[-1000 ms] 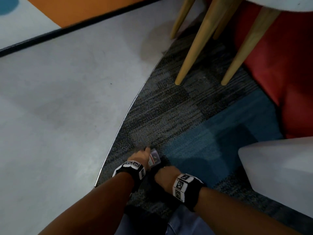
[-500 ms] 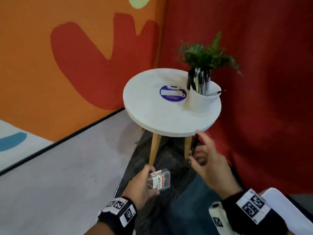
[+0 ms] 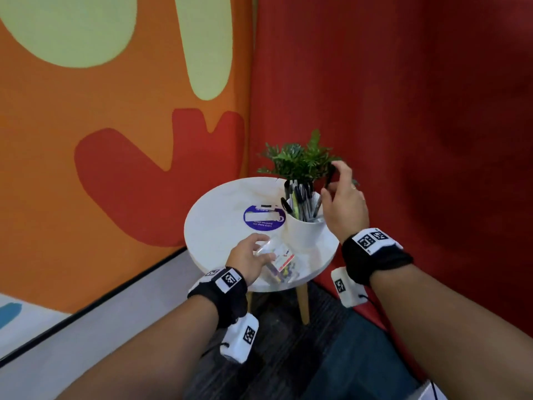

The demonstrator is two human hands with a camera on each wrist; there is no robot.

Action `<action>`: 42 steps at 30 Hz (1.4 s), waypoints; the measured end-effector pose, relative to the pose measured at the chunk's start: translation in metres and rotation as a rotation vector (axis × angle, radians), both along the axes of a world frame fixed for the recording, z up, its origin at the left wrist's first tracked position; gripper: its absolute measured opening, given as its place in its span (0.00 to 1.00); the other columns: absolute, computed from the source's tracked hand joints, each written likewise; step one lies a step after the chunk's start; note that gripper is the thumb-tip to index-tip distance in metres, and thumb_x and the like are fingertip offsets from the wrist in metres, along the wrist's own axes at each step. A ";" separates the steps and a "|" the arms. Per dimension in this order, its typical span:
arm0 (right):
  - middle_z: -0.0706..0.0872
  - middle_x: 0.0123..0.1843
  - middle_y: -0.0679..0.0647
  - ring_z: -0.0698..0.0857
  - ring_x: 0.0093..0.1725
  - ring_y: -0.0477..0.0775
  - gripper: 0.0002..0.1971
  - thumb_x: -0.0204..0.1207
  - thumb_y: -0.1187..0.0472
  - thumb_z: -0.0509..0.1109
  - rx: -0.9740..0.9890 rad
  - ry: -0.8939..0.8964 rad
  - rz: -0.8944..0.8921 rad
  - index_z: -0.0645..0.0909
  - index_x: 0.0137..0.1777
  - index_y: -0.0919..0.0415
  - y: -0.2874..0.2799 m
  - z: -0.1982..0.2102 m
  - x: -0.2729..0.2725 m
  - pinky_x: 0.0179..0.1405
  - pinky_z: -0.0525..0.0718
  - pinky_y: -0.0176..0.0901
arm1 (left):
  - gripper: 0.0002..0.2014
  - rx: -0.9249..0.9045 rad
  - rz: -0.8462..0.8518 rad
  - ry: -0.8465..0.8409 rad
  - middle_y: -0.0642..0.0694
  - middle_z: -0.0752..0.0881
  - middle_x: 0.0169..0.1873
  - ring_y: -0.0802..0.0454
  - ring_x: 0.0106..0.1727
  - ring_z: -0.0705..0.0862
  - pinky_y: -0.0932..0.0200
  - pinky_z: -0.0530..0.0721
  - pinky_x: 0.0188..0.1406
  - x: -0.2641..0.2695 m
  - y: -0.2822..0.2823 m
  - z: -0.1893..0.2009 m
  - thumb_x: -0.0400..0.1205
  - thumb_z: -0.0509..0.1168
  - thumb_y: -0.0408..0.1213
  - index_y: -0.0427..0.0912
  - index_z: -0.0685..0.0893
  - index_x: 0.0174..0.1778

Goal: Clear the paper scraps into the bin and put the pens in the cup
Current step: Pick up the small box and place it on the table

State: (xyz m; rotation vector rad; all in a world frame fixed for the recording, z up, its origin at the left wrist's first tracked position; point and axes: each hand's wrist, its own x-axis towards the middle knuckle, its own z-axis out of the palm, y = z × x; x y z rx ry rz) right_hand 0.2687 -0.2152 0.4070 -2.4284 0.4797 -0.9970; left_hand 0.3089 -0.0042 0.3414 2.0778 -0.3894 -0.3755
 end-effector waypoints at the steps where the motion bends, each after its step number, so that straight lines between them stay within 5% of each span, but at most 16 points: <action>1: 0.88 0.50 0.58 0.84 0.50 0.66 0.29 0.79 0.59 0.64 -0.030 0.088 -0.010 0.58 0.77 0.47 -0.006 -0.004 0.008 0.57 0.77 0.56 | 0.18 0.035 -0.001 0.010 0.43 0.85 0.58 0.47 0.56 0.82 0.60 0.76 0.53 0.004 -0.005 -0.005 0.78 0.71 0.40 0.51 0.81 0.64; 9: 0.84 0.60 0.65 0.75 0.66 0.63 0.39 0.79 0.50 0.66 -0.065 0.478 -0.084 0.47 0.84 0.47 -0.017 -0.020 0.042 0.58 0.65 0.57 | 0.23 0.104 0.097 0.012 0.42 0.80 0.70 0.44 0.69 0.79 0.56 0.75 0.69 0.023 -0.028 -0.033 0.79 0.70 0.48 0.47 0.80 0.70; 11: 0.79 0.71 0.61 0.70 0.74 0.63 0.42 0.78 0.46 0.67 -0.088 0.422 -0.089 0.45 0.85 0.48 -0.004 -0.017 0.031 0.63 0.65 0.60 | 0.26 0.127 0.087 -0.039 0.41 0.77 0.72 0.43 0.72 0.76 0.56 0.72 0.70 0.019 -0.027 -0.033 0.79 0.69 0.50 0.48 0.77 0.74; 13: 0.71 0.78 0.56 0.68 0.75 0.63 0.37 0.78 0.46 0.66 -0.171 0.224 -0.066 0.55 0.84 0.49 0.019 -0.017 0.005 0.65 0.67 0.61 | 0.30 0.172 0.070 -0.138 0.37 0.74 0.74 0.40 0.75 0.72 0.54 0.68 0.72 0.004 -0.022 -0.034 0.81 0.66 0.53 0.46 0.71 0.78; 16: 0.82 0.56 0.55 0.78 0.56 0.59 0.18 0.75 0.55 0.66 -0.258 -0.182 0.093 0.81 0.63 0.60 0.061 -0.034 -0.047 0.52 0.76 0.55 | 0.27 0.152 0.059 -0.310 0.38 0.72 0.69 0.39 0.71 0.69 0.53 0.65 0.73 -0.037 -0.005 -0.037 0.80 0.65 0.55 0.49 0.73 0.74; 19: 0.72 0.38 0.47 0.75 0.39 0.54 0.05 0.72 0.65 0.69 -0.120 -0.267 0.298 0.79 0.43 0.68 0.095 -0.076 -0.111 0.41 0.72 0.46 | 0.19 0.117 -0.019 -0.445 0.43 0.75 0.58 0.44 0.63 0.73 0.54 0.71 0.66 -0.086 0.019 -0.056 0.79 0.63 0.55 0.52 0.80 0.62; 22: 0.69 0.30 0.44 0.75 0.29 0.56 0.09 0.73 0.63 0.71 0.057 0.080 0.421 0.74 0.36 0.61 0.120 -0.157 -0.181 0.33 0.72 0.47 | 0.11 0.136 -0.186 -0.387 0.46 0.81 0.47 0.48 0.53 0.78 0.62 0.68 0.52 -0.137 0.045 -0.101 0.79 0.63 0.50 0.48 0.84 0.49; 25: 0.74 0.26 0.47 0.79 0.28 0.57 0.15 0.76 0.50 0.67 0.100 0.596 0.497 0.72 0.33 0.56 0.134 -0.256 -0.251 0.27 0.76 0.49 | 0.08 0.250 -0.335 -0.112 0.52 0.80 0.38 0.53 0.42 0.77 0.60 0.68 0.41 -0.189 0.066 -0.160 0.82 0.63 0.49 0.52 0.80 0.41; 30: 0.86 0.43 0.52 0.86 0.43 0.59 0.15 0.79 0.39 0.64 0.021 1.436 0.579 0.77 0.45 0.50 0.125 -0.370 -0.320 0.40 0.85 0.50 | 0.10 0.458 -0.482 0.229 0.54 0.80 0.36 0.50 0.40 0.80 0.55 0.77 0.38 -0.257 0.092 -0.261 0.84 0.60 0.52 0.52 0.79 0.42; 36: 0.80 0.63 0.56 0.81 0.61 0.63 0.22 0.76 0.45 0.70 -0.053 1.614 0.683 0.73 0.65 0.52 0.140 -0.441 -0.350 0.52 0.81 0.54 | 0.11 0.531 -0.608 0.450 0.43 0.85 0.42 0.42 0.44 0.83 0.49 0.80 0.46 -0.312 0.113 -0.342 0.84 0.55 0.47 0.48 0.77 0.41; 42: 0.80 0.62 0.61 0.82 0.59 0.66 0.24 0.74 0.60 0.71 -0.090 1.693 0.756 0.71 0.69 0.58 0.156 -0.459 -0.344 0.42 0.78 0.51 | 0.08 0.567 -0.631 0.529 0.42 0.87 0.47 0.41 0.48 0.85 0.47 0.83 0.50 -0.328 0.119 -0.355 0.84 0.57 0.44 0.47 0.79 0.49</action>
